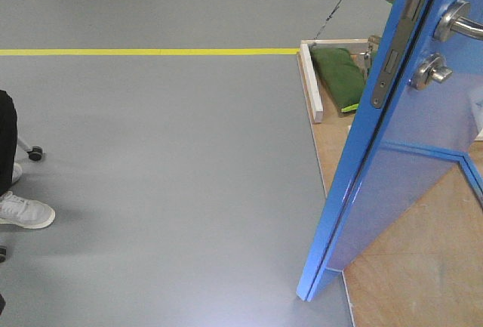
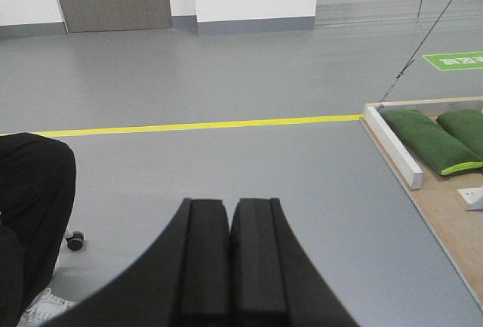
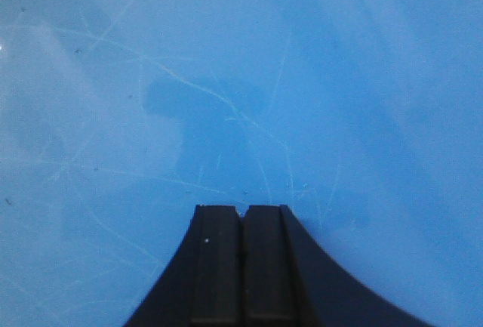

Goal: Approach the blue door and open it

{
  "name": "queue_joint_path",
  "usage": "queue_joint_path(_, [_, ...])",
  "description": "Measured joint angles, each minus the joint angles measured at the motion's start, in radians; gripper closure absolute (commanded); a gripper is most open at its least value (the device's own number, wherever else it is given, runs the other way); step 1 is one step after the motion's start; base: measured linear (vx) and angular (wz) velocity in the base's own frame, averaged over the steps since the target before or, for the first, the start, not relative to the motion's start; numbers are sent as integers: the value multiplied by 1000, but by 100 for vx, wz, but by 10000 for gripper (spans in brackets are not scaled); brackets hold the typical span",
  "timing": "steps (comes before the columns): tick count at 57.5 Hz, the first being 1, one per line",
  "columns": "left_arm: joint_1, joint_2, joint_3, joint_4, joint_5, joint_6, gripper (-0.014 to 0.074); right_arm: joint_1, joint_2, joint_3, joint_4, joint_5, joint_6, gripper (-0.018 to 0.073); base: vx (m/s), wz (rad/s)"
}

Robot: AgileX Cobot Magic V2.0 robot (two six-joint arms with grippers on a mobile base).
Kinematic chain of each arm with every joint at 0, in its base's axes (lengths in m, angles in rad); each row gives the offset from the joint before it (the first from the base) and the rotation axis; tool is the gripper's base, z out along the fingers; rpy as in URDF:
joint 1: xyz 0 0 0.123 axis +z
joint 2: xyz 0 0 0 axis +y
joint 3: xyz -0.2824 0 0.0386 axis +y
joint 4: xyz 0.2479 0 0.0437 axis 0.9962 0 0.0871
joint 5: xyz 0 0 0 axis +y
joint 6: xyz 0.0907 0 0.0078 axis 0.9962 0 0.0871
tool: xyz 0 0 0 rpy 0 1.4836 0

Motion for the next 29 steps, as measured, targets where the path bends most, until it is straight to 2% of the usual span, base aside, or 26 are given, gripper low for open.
queue_joint_path(29, [0,0,0,0,0,0,524,-2,0,0,6,-1,0,547,0,0])
